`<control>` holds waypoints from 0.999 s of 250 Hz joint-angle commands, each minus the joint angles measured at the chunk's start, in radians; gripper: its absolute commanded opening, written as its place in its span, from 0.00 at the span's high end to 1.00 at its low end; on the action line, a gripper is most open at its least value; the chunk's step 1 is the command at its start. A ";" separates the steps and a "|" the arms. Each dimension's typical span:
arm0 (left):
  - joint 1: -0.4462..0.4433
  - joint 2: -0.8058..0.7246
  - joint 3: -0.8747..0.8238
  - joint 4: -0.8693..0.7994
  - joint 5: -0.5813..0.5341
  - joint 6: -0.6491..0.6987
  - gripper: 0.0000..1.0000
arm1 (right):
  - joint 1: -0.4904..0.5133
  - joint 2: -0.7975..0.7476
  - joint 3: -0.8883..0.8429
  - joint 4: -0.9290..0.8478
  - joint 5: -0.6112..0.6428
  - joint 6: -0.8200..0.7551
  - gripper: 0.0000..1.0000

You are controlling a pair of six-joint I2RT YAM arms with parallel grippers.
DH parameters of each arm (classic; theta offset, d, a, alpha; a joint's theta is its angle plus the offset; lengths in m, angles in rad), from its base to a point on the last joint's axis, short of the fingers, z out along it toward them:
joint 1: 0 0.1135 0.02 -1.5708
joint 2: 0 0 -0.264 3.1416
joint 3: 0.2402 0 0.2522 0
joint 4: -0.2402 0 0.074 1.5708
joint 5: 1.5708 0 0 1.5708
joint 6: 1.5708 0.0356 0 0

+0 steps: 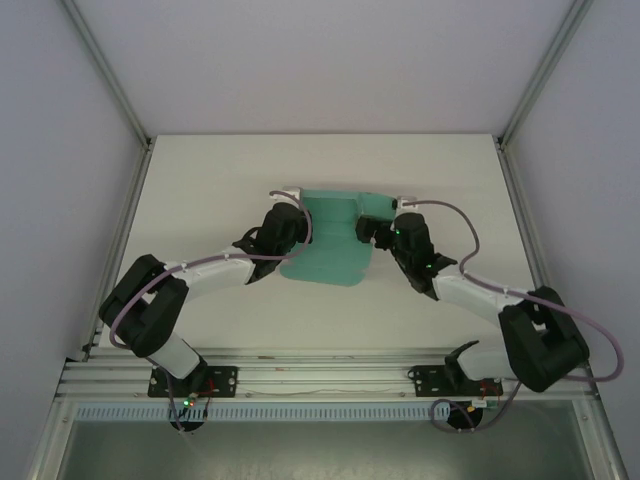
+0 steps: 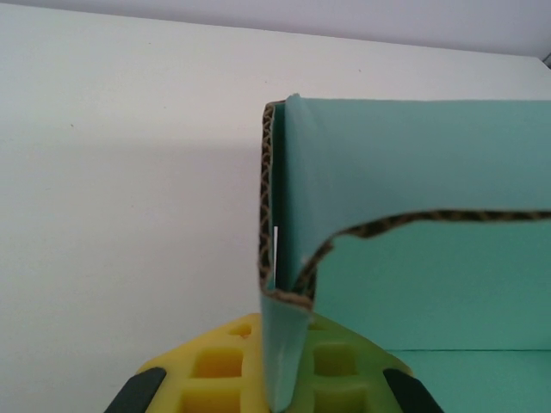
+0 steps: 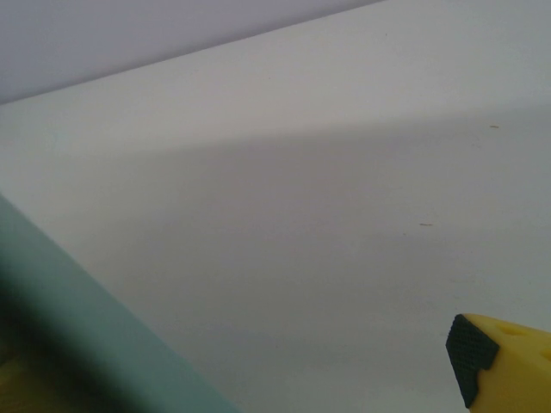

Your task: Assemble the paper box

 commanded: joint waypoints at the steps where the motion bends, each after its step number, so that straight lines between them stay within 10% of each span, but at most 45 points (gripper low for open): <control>1: -0.006 -0.011 0.028 -0.003 0.014 -0.024 1.00 | 0.011 0.057 0.051 0.043 0.041 -0.011 0.00; 125: 0.000 -0.015 0.019 -0.047 -0.050 0.019 1.00 | 0.037 -0.206 -0.025 -0.152 0.131 -0.090 0.00; 180: 0.000 -0.027 0.007 -0.029 0.049 0.091 1.00 | -0.108 -0.315 0.038 -0.377 -0.226 -0.188 0.04; 250: 0.000 -0.012 0.037 -0.049 0.072 0.097 1.00 | -0.190 -0.210 0.120 -0.439 -0.465 -0.265 0.40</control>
